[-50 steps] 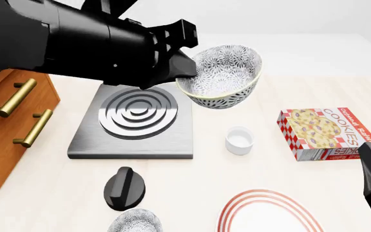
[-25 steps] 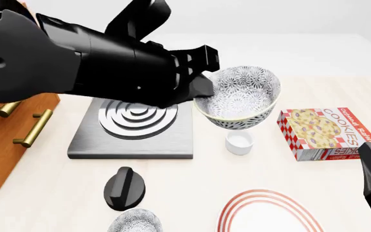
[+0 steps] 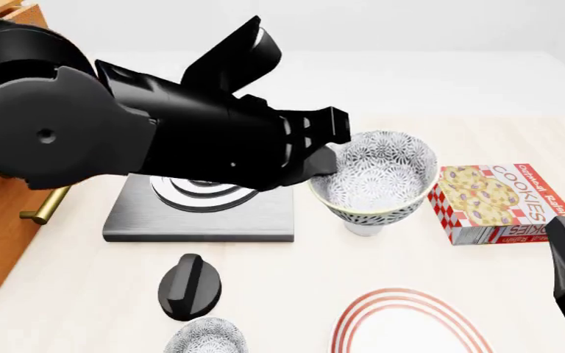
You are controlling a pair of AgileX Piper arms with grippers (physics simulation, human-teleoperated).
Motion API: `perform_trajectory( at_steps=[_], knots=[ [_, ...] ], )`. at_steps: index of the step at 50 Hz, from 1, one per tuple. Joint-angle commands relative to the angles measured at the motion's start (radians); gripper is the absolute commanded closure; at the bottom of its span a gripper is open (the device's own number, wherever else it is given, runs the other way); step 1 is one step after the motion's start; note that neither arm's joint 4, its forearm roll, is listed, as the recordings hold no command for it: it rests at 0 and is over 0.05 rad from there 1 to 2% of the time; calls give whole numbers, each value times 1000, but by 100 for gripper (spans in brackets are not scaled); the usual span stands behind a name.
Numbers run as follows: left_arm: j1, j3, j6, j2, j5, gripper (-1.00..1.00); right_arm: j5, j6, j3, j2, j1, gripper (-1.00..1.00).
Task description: Pick the akita bowl on the wooden cabinet and place it on the plate.
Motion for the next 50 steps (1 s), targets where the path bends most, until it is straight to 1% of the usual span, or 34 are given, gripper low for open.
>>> perform_trajectory(
  at_steps=[1,17,39,50],
  knots=[
    [1,20,-10,10,-25,100,0,0,0,0,0,-100],
    [-8,39,-23,44,-50,100,0,0,0,0,0,-100],
    [-47,70,-55,84,-93,100,0,0,0,0,0,-100],
    [-48,77,-51,118,-106,100,0,0,0,0,0,-100]
  ],
)
